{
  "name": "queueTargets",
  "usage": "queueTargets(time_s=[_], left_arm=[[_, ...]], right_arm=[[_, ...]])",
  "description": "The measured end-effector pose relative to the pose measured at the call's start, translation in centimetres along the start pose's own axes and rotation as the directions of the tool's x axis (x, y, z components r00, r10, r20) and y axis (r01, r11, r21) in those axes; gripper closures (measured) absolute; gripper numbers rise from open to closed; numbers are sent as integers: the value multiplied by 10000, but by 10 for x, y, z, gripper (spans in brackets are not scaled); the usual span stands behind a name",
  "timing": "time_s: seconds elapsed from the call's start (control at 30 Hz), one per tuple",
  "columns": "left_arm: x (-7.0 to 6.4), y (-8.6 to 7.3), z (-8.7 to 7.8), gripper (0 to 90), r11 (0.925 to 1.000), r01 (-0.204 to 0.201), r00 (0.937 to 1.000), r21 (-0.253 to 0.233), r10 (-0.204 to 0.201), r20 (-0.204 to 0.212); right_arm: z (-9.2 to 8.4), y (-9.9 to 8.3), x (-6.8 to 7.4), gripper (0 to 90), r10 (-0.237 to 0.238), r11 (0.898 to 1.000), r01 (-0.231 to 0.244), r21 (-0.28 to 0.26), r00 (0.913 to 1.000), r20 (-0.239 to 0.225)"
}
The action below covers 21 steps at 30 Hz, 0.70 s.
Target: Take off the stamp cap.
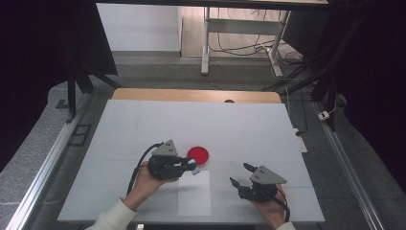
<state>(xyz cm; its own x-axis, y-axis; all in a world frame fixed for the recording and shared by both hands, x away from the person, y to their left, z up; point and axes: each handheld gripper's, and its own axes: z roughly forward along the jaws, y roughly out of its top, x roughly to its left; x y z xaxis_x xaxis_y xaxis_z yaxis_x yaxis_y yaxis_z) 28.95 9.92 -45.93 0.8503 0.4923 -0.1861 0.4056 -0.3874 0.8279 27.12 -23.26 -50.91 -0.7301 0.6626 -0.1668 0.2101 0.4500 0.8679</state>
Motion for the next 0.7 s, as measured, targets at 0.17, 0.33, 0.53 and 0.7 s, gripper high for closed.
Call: queueTargets(time_s=[0.17,0.33,0.53,0.7], left_arm=[[0,0,0,755,10000,7,10000,-5,-7,-21],[0,0,1,755,10000,-8,10000,15,8,-17],[0,-1,3,755,10000,30,10000,-2,-30,-2],[-1,-1,4,755,9999,101,9999,-19,-101,38]], right_arm=[[4,2,5,285,-133,9999,133,7,9999,-41],[6,3,10,287,-201,9998,201,2,9998,-64],[9,4,14,290,-224,9997,224,-19,9997,-115],[12,5,19,292,-367,9993,367,-6,9993,-104]])
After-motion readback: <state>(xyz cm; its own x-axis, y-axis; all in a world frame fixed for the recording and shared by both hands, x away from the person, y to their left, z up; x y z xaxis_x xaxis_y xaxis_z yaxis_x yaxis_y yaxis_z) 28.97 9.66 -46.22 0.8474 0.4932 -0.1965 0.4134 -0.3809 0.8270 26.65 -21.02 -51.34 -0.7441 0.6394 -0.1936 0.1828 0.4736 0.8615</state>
